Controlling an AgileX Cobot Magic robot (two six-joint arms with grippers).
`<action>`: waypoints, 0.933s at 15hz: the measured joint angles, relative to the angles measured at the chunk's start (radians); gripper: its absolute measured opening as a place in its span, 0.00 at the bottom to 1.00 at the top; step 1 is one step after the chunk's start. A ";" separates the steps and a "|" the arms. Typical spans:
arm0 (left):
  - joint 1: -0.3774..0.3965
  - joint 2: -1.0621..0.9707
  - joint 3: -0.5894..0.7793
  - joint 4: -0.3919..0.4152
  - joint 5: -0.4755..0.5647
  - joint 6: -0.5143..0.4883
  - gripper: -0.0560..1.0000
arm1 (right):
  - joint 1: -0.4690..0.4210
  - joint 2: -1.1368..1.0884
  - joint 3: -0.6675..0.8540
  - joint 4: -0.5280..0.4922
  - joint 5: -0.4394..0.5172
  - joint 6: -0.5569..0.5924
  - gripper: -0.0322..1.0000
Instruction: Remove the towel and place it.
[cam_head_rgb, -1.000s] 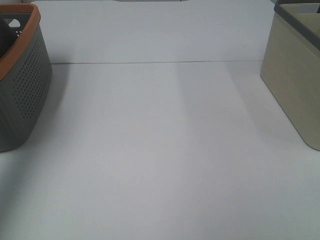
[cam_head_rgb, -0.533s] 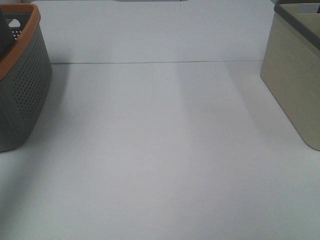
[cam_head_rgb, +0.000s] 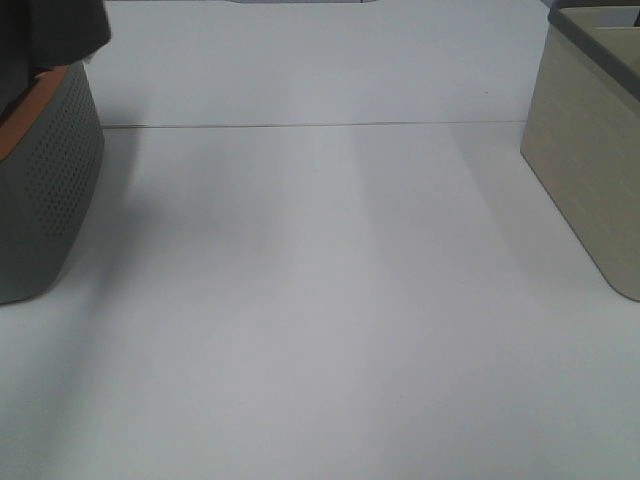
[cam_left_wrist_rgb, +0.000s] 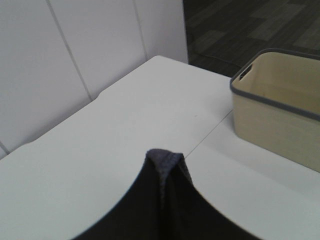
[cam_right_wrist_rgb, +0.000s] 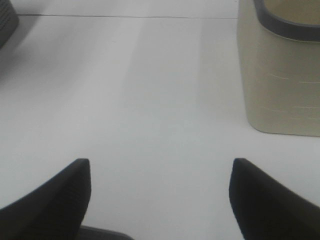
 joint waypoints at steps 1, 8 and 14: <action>-0.063 0.054 -0.070 0.023 0.000 -0.015 0.05 | 0.000 0.038 0.000 0.048 -0.015 -0.042 0.77; -0.287 0.301 -0.159 0.137 0.003 -0.046 0.05 | 0.000 0.258 0.000 0.442 -0.176 -0.423 0.77; -0.311 0.353 -0.162 0.135 0.005 0.138 0.05 | 0.000 0.548 -0.006 0.723 -0.221 -0.692 0.77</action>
